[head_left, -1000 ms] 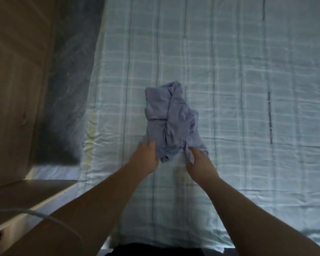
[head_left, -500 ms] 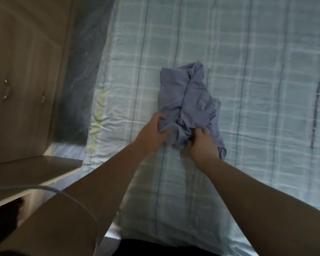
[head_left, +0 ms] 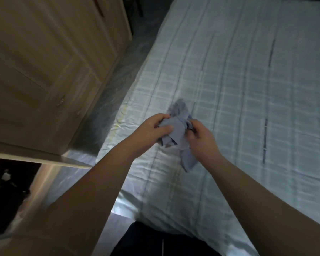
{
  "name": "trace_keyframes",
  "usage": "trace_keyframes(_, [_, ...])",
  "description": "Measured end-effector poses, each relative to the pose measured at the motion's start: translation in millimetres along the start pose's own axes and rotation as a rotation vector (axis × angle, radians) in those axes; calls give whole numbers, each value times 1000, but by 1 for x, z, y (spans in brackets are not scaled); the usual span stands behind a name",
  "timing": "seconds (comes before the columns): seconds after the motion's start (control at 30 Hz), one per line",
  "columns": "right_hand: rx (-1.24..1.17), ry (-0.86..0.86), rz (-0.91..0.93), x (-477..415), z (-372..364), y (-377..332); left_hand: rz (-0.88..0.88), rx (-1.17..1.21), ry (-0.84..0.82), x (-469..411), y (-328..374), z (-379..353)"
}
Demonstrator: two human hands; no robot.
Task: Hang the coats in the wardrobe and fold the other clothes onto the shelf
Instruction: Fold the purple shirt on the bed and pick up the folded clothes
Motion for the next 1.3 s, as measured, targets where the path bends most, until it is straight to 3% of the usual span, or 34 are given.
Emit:
trace_keyframes(0.07, [-2,16,46,9,29,-36,-14,146,-80,30,30,-10])
trace_keyframes(0.17, [-50,88,133,33,75,-95,-84,117,-102,76,74,-21])
trace_keyframes(0.4, [-174,319,250,124,185,-169,-502,-219,356,192,145,-29])
trace_keyframes(0.5, [-107,371,278,176,225,-187,-578,-314,502,238,158,-36])
trace_keyframes(0.6, [48,396,322,222,259,-208,-723,-593,594,280,180,-59])
trace_keyframes(0.77, [410,453,390,287,318,-232,-789,-534,475,313,199,-110])
trace_keyframes(0.93, [781,483,429,331,388,-228,-877,-729,397,326,229,-179])
trace_keyframes(1.03, [877,567,375,345,442,-208,-891,-875,277,321,245,-226])
trace_keyframes(1.17, [818,602,244,348,508,-166,-824,-1045,112,301,251,-288])
trace_keyframes(1.3, [897,581,227,341,562,-134,-740,-1288,126,257,251,-338])
Point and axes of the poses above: each hand's wrist, its own x-axis away from the middle knuckle, its own z-axis out of the back of the hand, y = z × x, the point moved 9 cm from there along -x, towards the middle knuckle, and after that the axes turned 4 degrees about z, right-handed, at the moved point
